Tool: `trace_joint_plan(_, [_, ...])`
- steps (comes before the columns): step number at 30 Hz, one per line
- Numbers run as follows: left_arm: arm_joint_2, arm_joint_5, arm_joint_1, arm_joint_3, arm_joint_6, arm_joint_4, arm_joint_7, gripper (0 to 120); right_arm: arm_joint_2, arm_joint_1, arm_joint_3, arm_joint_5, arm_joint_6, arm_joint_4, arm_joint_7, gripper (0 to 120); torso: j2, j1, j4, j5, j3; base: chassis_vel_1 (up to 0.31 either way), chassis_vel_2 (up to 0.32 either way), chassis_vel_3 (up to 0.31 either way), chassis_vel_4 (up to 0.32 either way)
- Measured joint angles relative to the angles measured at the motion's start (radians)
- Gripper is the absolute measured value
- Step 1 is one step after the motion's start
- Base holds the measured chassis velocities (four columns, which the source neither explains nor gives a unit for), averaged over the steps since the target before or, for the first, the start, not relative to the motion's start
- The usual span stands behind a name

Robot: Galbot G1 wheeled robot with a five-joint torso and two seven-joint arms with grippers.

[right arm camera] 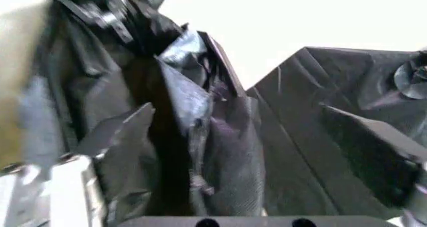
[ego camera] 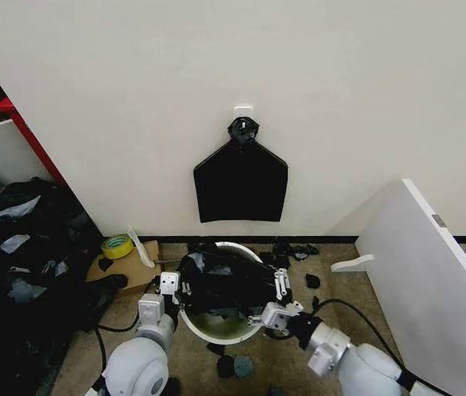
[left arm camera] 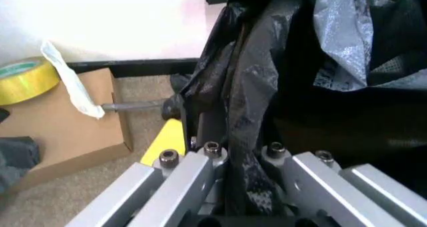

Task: Place the garbage bag over the trash bin.

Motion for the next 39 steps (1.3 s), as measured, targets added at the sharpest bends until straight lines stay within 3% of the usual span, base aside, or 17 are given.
trace_joint_plan(4, [-0.013, 0.001, 0.003, 0.004, 0.006, -0.004, -0.004, 1, 0.015, 0.026, -0.016, -0.062, -0.090, -0.001, -0.012, 70, 0.000, 0.000, 0.0000, 0.0000, 0.000, 0.000, 0.000, 0.000, 0.000])
trace_joint_plan(9, [-0.019, 0.001, 0.002, 0.006, 0.011, -0.006, -0.005, 1, 0.021, 0.027, -0.018, -0.128, -0.119, -0.004, -0.046, 53, 0.000, 0.000, -0.0001, 0.0000, 0.000, 0.000, 0.000, 0.000, 0.000])
trace_joint_plan(14, [-0.020, -0.002, 0.002, 0.004, 0.014, -0.008, -0.006, 1, 0.035, 0.019, -0.018, -0.212, -0.118, -0.011, -0.062, 61, 0.000, 0.000, -0.0001, 0.0000, 0.000, 0.000, 0.000, 0.000, 0.000])
trace_joint_plan(23, [-0.014, -0.004, 0.015, -0.001, 0.015, -0.028, -0.008, 1, 0.082, 0.002, -0.011, -0.361, -0.109, -0.028, -0.066, 61, 0.000, 0.000, -0.0001, 0.0000, 0.000, 0.000, 0.000, 0.000, 0.000])
trace_joint_plan(26, [-0.010, -0.004, 0.022, -0.005, 0.016, -0.038, -0.010, 1, 0.104, -0.010, -0.006, -0.425, -0.109, -0.031, -0.041, 49, 0.000, 0.000, -0.0001, 0.0000, 0.000, 0.000, 0.000, 0.000, 0.000])
trace_joint_plan(32, [-0.010, -0.007, 0.023, -0.008, 0.016, -0.041, -0.013, 1, 0.118, -0.020, -0.004, -0.460, -0.107, -0.033, -0.017, 37, 0.000, 0.000, -0.0001, 0.0000, 0.000, 0.000, 0.000, 0.000, 0.000])
trace_joint_plan(35, [-0.011, -0.014, 0.023, -0.008, 0.017, -0.042, -0.017, 1, 0.128, -0.031, 0.003, -0.497, -0.081, -0.037, 0.004, 17, 0.000, 0.000, -0.0001, 0.0000, 0.000, 0.000, 0.000, 0.000, 0.000])
trace_joint_plan(39, [-0.014, -0.020, 0.022, -0.008, 0.019, -0.042, -0.018, 1, 0.132, -0.035, 0.005, -0.506, -0.057, -0.039, 0.017, 7, 0.000, 0.000, -0.0001, 0.0000, 0.000, 0.000, 0.000, 0.000, 0.000])
